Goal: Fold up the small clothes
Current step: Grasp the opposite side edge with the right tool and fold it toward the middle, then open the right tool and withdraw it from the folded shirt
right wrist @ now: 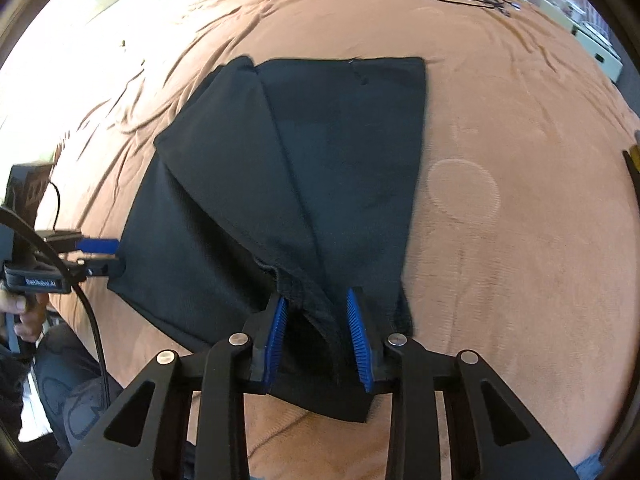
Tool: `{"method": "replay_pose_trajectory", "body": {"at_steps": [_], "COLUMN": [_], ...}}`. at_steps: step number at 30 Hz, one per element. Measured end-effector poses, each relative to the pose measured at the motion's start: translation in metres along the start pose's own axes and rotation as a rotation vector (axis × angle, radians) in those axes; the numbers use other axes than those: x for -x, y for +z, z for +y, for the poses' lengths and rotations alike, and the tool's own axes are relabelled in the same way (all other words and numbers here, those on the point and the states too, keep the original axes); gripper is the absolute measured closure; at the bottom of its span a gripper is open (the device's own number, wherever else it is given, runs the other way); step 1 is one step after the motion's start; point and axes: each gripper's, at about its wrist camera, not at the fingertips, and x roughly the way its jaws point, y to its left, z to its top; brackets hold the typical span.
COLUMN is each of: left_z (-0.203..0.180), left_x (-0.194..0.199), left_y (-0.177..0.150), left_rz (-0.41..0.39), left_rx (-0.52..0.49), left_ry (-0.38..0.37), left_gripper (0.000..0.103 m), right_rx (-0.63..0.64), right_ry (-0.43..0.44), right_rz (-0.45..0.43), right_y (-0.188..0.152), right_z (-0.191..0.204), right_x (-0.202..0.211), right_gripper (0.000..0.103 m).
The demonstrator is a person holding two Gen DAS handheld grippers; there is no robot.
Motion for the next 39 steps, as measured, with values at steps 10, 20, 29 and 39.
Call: {"method": "replay_pose_trajectory", "body": {"at_steps": [10, 20, 29, 39], "left_z": [-0.010, -0.021, -0.029, -0.017], "left_x": [-0.005, -0.008, -0.017, 0.002], "left_y": [0.005, 0.007, 0.009, 0.012], "left_rz": [0.007, 0.015, 0.041, 0.007], "left_rx": [-0.015, -0.029, -0.073, -0.053], "left_ry": [0.027, 0.018, 0.089, 0.037], "left_gripper": [0.047, 0.047, 0.053, 0.053], "right_rx": [-0.088, -0.232, -0.211, -0.122], "right_ry": [0.076, 0.179, 0.063, -0.096], "right_rz": [-0.027, -0.041, -0.082, -0.071], "right_y": [0.003, -0.021, -0.022, -0.017], "right_z": [-0.012, -0.043, -0.042, -0.025], "right_x": [0.003, 0.011, 0.006, 0.034], "right_gripper": [0.100, 0.100, 0.101, 0.049]}}
